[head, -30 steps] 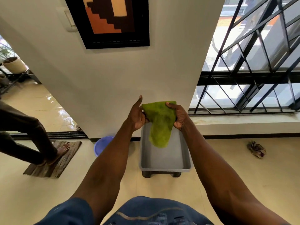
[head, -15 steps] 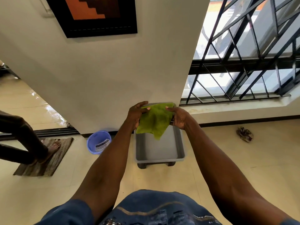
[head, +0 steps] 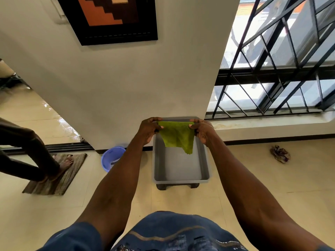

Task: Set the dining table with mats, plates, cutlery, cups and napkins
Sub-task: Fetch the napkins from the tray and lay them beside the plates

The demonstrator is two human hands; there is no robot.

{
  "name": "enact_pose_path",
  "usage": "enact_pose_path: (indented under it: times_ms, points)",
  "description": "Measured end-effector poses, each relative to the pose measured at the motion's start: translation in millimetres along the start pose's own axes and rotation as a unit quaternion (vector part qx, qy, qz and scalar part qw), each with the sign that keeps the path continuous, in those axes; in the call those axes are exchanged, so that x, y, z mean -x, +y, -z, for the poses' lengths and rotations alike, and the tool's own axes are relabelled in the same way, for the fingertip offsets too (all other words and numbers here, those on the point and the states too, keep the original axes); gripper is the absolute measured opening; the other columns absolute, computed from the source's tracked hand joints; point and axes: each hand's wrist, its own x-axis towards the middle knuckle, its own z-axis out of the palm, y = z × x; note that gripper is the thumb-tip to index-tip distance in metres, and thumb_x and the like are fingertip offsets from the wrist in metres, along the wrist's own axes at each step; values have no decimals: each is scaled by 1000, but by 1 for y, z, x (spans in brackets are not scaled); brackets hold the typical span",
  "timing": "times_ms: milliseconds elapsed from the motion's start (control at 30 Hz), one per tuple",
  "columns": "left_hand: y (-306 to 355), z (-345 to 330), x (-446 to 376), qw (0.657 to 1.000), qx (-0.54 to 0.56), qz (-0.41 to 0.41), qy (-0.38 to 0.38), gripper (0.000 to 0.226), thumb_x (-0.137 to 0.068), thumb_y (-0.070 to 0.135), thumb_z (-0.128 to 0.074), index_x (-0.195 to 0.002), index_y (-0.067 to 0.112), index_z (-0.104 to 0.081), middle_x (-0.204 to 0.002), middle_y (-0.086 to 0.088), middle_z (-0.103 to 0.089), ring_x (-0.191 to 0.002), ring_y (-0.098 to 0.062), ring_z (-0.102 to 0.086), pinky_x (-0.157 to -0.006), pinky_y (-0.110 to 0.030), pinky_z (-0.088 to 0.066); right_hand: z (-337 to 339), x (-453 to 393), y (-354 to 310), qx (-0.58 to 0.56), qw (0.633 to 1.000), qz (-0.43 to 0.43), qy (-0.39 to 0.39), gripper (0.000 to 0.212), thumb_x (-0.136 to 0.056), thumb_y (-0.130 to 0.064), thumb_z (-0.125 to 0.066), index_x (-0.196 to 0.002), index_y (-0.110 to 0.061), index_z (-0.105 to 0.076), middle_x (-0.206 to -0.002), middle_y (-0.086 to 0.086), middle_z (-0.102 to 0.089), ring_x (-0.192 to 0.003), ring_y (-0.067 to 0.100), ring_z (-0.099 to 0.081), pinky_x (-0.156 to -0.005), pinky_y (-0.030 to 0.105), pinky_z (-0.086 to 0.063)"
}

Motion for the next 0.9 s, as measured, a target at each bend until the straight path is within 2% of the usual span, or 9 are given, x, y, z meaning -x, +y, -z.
enact_pose_path:
  times_ms: [133, 233, 300, 367, 467, 533, 633, 733, 900]
  points:
    - [1, -1, 0, 997, -56, -42, 25, 40, -77, -20, -63, -113, -4, -65, -86, -7, -62, -87, -22, -60, -67, -18, -57, -2, 1, -2, 7, 1000, 1, -10, 23, -82, 10, -66, -95, -9, -66, -97, 13, -65, -97, 28, -63, -75, 33, -56]
    - [3, -6, 0, 991, -104, -71, 42, 38, -80, -19, -61, -115, -4, -66, -83, -2, -61, -78, -12, -59, -64, -13, -54, -5, 4, -3, 15, 1000, 0, 0, 21, -83, 5, -69, -101, -4, -67, -91, 11, -66, -87, 23, -64, -76, 33, -56]
    - [5, -8, -3, 987, -129, -86, 43, 37, -81, -18, -60, -115, -4, -66, -80, 1, -60, -75, -9, -58, -62, -11, -52, -6, 4, -4, -5, 1000, -8, 4, 12, -84, 4, -68, -93, -5, -67, -84, 8, -66, -79, 20, -63, -73, 32, -55]
    - [6, -9, -6, 983, -150, -93, 50, 36, -81, -17, -62, -114, -3, -67, -79, 3, -59, -78, -12, -58, -69, -15, -53, -7, 4, -5, -13, 1000, -26, 5, 11, -85, 2, -67, -85, -9, -67, -81, 7, -66, -75, 18, -63, -68, 31, -55]
    - [7, -8, -11, 981, -156, -101, 62, 34, -80, -15, -65, -110, 1, -70, -80, 2, -59, -89, -18, -57, -88, -33, -53, -4, 2, -5, 44, 998, -27, 24, 15, -84, 0, -69, -82, -15, -70, -77, 3, -66, -72, 15, -60, -58, 26, -48]
    - [8, -8, -12, 980, -153, -104, 68, 32, -79, -13, -68, -107, 3, -70, -78, 1, -60, -87, -20, -58, -90, -36, -52, -1, 0, -6, 48, 998, -9, 47, 15, -79, 0, -72, -83, -15, -71, -76, 3, -67, -71, 15, -60, -56, 25, -46]
    - [7, -7, -14, 976, -163, -112, 89, 28, -78, -10, -71, -102, 4, -71, -86, -7, -66, -88, -21, -61, -92, -37, -54, 1, -1, -7, 48, 996, 23, 67, 19, -77, -1, -75, -94, -8, -73, -83, 7, -69, -78, 17, -63, -68, 31, -53]
    - [5, -9, -15, 971, -174, -127, 103, 26, -79, -8, -71, -103, 1, -72, -103, -15, -70, -95, -21, -64, -95, -37, -53, 1, 2, -10, 59, 995, 59, 47, 17, -76, 2, -75, -88, -10, -71, -89, 8, -68, -87, 20, -64, -80, 32, -55]
    - [8, -9, -13, 968, -179, -145, 105, 23, -79, -3, -73, -101, 3, -75, -103, -15, -72, -91, -21, -64, -85, -29, -52, 1, 1, -13, 113, 988, 106, 29, 29, -75, 10, -70, -93, -14, -69, -94, 6, -67, -98, 24, -64, -93, 39, -55]
